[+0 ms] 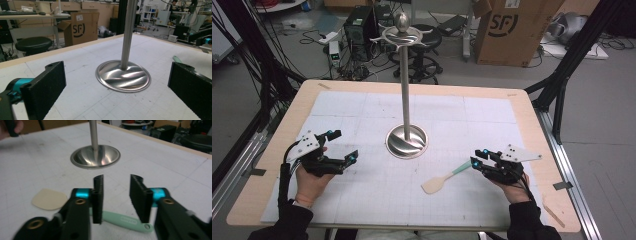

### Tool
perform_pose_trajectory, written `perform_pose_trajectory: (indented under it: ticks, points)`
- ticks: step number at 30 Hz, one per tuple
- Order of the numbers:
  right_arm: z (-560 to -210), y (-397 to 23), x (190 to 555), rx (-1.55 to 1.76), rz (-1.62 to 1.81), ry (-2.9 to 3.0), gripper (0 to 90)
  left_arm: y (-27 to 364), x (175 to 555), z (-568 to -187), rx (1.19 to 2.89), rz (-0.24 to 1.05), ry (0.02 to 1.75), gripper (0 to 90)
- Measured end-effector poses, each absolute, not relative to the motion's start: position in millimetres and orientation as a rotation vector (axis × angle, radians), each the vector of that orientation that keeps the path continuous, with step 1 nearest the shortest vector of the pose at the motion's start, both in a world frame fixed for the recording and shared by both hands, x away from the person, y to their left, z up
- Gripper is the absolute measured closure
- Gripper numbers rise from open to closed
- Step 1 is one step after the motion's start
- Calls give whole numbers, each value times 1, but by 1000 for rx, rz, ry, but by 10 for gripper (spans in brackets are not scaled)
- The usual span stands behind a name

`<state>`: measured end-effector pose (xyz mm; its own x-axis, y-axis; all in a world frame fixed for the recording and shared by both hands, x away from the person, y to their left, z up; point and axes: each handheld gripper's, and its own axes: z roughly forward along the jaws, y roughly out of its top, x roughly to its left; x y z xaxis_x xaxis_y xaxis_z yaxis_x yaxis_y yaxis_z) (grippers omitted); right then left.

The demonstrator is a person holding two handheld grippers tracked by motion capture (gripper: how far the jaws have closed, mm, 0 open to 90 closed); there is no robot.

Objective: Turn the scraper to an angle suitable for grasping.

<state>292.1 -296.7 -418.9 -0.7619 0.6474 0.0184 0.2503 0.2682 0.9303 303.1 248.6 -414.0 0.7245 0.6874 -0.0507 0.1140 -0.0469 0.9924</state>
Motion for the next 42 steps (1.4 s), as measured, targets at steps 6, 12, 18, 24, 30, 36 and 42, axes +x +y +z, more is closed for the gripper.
perform_pose_trajectory:
  ticks: [6, 12, 18, 24, 30, 36, 42]
  points:
    - [-422, -298, 292, 874, 1449, 2213, 891, 248, 304, -414, 1567, 526, 672, 21]
    - [-432, -296, 295, 966, 1375, 2293, 895, 248, 304, -414, 1570, 527, 672, 21]
    - [-441, -292, 301, 1038, 1308, 2377, 894, 248, 304, -414, 1571, 526, 672, 21]
    - [-446, -291, 306, 1078, 1228, 2407, 894, 248, 303, -414, 1577, 530, 672, 21]
    - [-450, -287, 309, 1056, 1175, 2420, 895, 248, 302, -415, 1594, 535, 675, 21]
    - [-450, -275, 323, 1038, 1151, 2400, 896, 249, 299, -415, 1603, 569, 678, 22]
    - [-450, -253, 338, 961, 1110, 2395, 897, 251, 297, -416, 1600, 578, 689, 22]
